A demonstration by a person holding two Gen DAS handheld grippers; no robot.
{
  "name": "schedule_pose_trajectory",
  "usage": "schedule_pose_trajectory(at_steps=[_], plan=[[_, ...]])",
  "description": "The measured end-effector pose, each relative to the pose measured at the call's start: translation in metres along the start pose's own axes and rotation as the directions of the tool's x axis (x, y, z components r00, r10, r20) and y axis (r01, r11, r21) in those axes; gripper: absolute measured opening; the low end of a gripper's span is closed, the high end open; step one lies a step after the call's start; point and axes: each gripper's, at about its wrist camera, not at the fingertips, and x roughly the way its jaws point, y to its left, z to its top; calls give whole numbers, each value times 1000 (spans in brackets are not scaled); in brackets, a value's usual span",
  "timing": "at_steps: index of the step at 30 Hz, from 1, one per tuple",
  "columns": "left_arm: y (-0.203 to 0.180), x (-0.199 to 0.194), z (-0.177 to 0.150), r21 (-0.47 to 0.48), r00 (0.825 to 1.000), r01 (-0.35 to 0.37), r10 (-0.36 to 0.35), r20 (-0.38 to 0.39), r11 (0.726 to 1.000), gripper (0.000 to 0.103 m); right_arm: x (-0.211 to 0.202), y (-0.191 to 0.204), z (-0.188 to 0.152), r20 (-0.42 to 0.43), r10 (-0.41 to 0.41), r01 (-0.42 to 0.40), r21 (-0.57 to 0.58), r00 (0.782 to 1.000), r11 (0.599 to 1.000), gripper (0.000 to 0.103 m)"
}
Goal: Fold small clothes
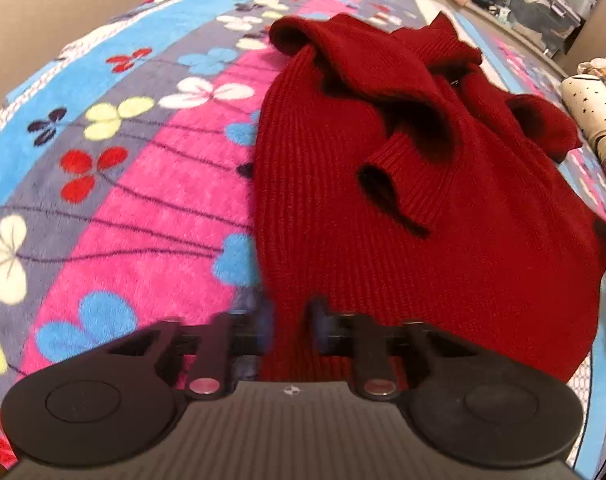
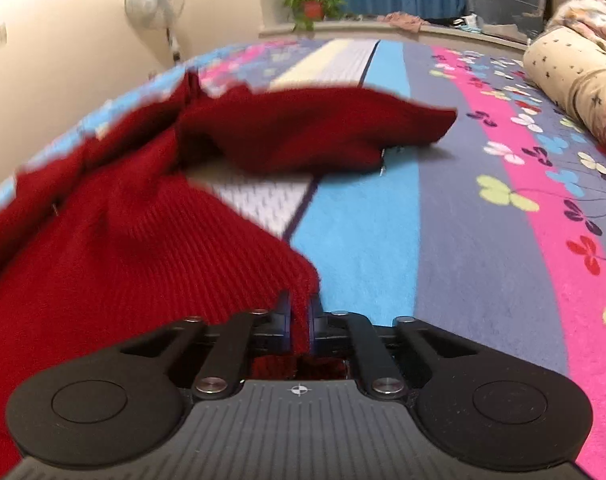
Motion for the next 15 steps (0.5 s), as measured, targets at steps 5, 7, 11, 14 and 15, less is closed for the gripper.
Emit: schedule_pose_trajectory(at_steps=[5, 7, 11, 14, 15], plan=[[-10, -40, -8, 19, 990, 85, -87, 108, 996, 10, -70, -8, 23, 105, 55, -59, 36, 993, 998, 6], [-13, -63, -14, 51, 977, 123, -130, 167, 991, 8, -98, -7, 24, 118, 54, -57, 28, 992, 998, 6], [-5, -97, -32, 73, 959, 182, -194, 207, 980, 8, -156, -12, 11, 154, 5, -13, 55, 988, 998, 5], [5, -112, -48, 96, 953, 229, -243, 181, 969, 8, -196, -26, -8, 151, -64, 45, 122, 986, 991, 5], [7, -112, -53, 108, 956, 236, -251, 151, 966, 8, -203, -32, -15, 124, -83, 65, 144, 989, 987, 5]])
